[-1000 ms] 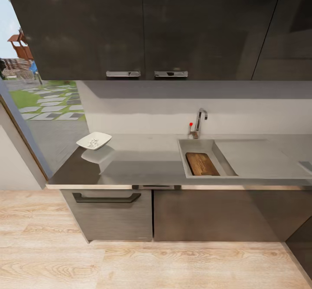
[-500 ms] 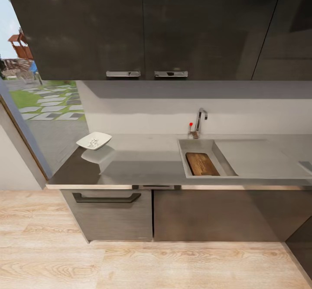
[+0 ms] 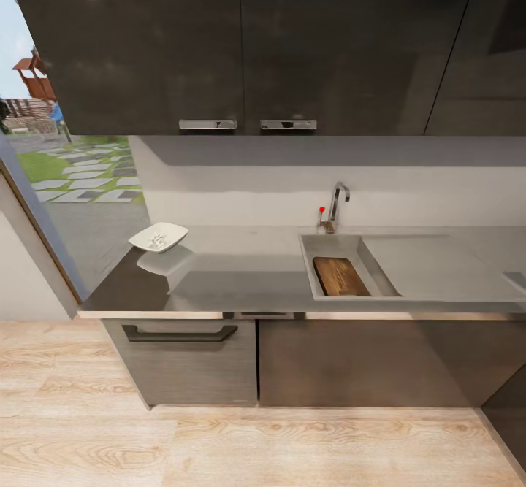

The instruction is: In the kitchen, take the Vidalia onion out of the sink, dice it on the chopping board with the paring knife, put the diced onion into the bowl on the countertop, then place both the paring knife and the chopping board into the sink.

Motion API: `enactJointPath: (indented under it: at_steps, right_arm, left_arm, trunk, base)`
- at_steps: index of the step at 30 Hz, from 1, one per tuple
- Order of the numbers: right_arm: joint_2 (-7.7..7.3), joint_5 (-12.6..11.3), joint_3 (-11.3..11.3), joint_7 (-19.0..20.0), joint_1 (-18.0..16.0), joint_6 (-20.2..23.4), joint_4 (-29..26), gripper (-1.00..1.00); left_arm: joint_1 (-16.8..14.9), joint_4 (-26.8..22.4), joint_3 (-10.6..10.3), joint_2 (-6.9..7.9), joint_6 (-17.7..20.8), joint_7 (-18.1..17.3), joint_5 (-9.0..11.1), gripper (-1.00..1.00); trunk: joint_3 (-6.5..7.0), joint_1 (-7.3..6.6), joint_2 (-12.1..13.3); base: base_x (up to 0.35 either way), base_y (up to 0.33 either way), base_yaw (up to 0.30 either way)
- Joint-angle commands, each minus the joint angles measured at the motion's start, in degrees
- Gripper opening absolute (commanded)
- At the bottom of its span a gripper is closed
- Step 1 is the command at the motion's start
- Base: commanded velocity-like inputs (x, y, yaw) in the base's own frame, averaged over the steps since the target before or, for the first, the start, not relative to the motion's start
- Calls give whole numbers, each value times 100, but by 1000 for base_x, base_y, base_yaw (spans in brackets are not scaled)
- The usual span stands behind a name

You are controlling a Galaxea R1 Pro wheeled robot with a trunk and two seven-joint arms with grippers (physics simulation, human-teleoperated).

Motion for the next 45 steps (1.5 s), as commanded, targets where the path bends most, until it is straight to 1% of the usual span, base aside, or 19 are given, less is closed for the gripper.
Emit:
enactJointPath:
  at_steps: [1,4,7,10,13,17,20,23,27,29,31,34,35,36,37,38,40,43,45]
  right_arm:
    - [-16,-12,46,-42,-4,-7,-10,100]
    - [-99,37,31,-32,-2,-1,6,100]
    - [-134,257,-90,-42,-2,0,13,100]
    - [-143,558,-419,-35,-3,0,19,100]
    - [-148,1102,-812,-32,-5,3,32,100]
    - [-142,2339,-1763,-43,-2,8,78,100]
    - [-134,3444,-2871,-38,-5,44,88,100]
    - [-129,3970,-3588,-31,-3,96,73,100]
    - [-127,4383,-4194,-39,-1,124,90,100]
    - [-113,4858,-4628,-34,-2,137,94,100]
    - [-98,5529,-5168,-41,-1,173,87,100]
    - [-73,6738,-6226,-43,-3,281,61,100]
    - [-61,7115,-6662,-40,-1,305,53,100]
    - [-41,7646,-7349,-36,-1,342,41,100]
    - [-34,7819,-7572,-35,-2,356,39,100]
    - [-14,8282,-8194,-35,-3,407,30,100]
    - [32,8730,-8862,-30,-4,456,12,100]
    - [115,8904,-9156,-26,-4,485,35,100]
    - [157,8929,-9201,-35,-3,490,88,100]
  left_arm:
    - [1,-9,-48,7,-10,22,54,100]
    - [1,-9,-48,7,-10,22,54,100]
    - [1,-9,-48,7,-10,22,54,100]
    - [1,-9,-48,7,-9,22,54,100]
    - [1,-9,-48,7,-8,22,54,100]
    - [1,-9,-48,7,-9,22,54,100]
    - [1,-9,-48,7,-8,22,54,100]
    - [1,-9,-48,7,-7,22,54,100]
    - [1,-9,-48,7,-2,22,54,100]
    - [1,-9,-48,7,-1,22,54,100]
    - [1,-9,-48,7,-1,22,54,100]
    - [1,-9,-48,7,-1,22,54,100]
    - [1,-9,-48,7,-1,22,54,100]
    - [1,-9,-48,7,-2,22,54,100]
    - [1,-9,-48,7,-2,22,54,100]
    - [1,-9,-48,7,-4,22,54,100]
    - [1,-9,-48,7,-3,22,54,100]
    - [1,-9,-48,7,-4,22,54,100]
    - [1,-9,-48,7,-5,22,54,100]
  trunk:
    - [-11,3,-11]
    - [-11,3,-11]
    - [-11,3,-11]
    - [-11,3,-11]
    - [-11,3,-11]
    - [-11,3,-11]
    - [-11,3,-11]
    - [-11,3,-11]
    - [-11,3,-11]
    - [-11,3,-11]
    - [-11,3,-11]
    - [-11,3,-11]
    - [-11,3,-11]
    - [-11,3,-11]
    - [-11,3,-11]
    - [-11,3,-11]
    - [-11,3,-11]
    - [-11,3,-11]
    - [-11,3,-11]
  base:
    - [0,0,0]
    - [0,0,0]
    - [0,0,0]
    - [0,0,0]
    - [0,0,0]
    - [0,0,0]
    - [0,0,0]
    - [0,0,0]
    - [0,0,0]
    - [0,0,0]
    - [0,0,0]
    - [0,0,0]
    - [0,0,0]
    - [0,0,0]
    - [0,0,0]
    - [0,0,0]
    - [0,0,0]
    - [0,0,0]
    - [0,0,0]
